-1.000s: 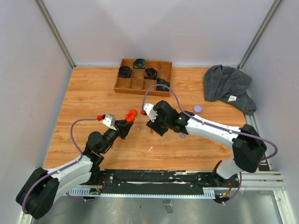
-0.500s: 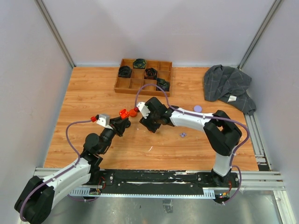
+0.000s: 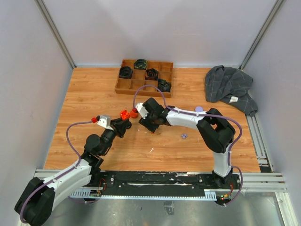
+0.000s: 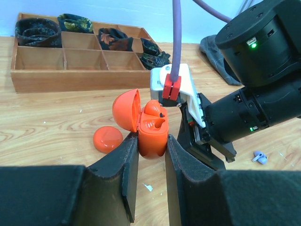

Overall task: Insert the wireless bluetooth earbuds into the charging case
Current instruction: Pick up the earbud from the center of the board.

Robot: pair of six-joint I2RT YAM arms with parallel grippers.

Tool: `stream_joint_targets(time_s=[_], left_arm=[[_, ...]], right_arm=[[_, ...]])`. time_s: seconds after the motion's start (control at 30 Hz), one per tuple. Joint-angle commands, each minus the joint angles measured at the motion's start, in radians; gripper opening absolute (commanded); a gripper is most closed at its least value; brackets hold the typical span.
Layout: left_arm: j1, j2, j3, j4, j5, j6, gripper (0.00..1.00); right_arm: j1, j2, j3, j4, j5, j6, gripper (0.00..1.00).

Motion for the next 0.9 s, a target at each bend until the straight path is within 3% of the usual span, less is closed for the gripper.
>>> stream_joint_targets(time_s=[0.0,0.87], left_arm=[[0.005,0.002,-0.020,0.022,-0.010,0.001,0.00],[0.005,0.021,-0.017,0.032,0.005,-0.002,0.00]], right_arm=[[-0.011,0.021,0.038,-0.041,0.054,-0.021,0.54],[-0.011,-0.064,0.017,-0.187,0.111,0.012,0.53]])
